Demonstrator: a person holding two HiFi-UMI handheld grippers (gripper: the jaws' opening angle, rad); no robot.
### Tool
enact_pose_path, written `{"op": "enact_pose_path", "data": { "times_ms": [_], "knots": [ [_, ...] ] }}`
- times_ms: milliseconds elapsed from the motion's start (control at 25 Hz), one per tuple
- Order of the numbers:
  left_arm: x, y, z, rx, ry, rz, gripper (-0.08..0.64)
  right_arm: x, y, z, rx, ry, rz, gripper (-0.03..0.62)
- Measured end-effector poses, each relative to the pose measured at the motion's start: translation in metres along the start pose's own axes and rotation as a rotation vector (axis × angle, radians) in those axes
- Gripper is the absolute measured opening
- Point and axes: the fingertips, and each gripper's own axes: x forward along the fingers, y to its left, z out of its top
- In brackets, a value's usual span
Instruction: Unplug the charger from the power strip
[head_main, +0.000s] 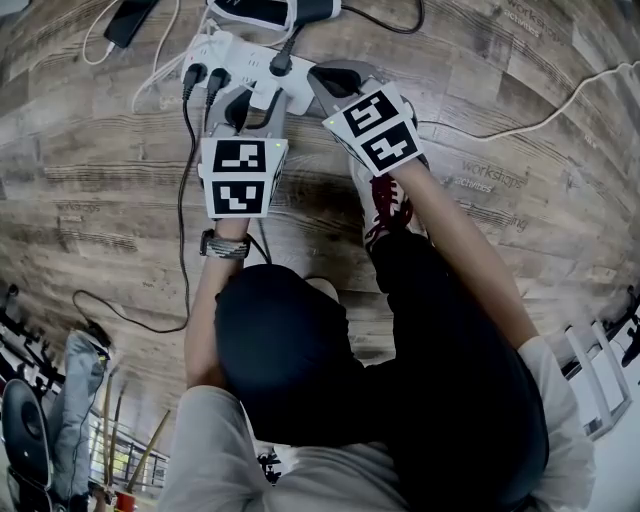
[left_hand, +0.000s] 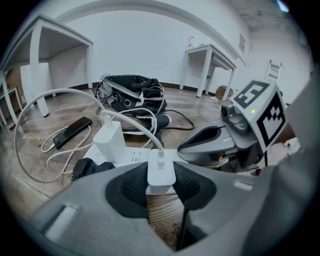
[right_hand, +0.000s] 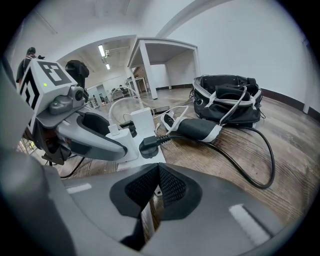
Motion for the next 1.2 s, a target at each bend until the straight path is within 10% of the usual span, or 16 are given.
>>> {"op": "enact_pose_path", "data": {
  "times_ms": [600,1200],
  "knots": [
    [-0.014,0.005,0.014,0.025,-0.055,0.046,0.14,0.0,0.0,0.001,-0.007,0.002,0.004,0.002],
    [-0.019,0.007,0.018,-0.325,-0.139,-0.161,0.14,0.0,0.0,0.0,0.0,0.003,0.002,0.002]
  ]
}}
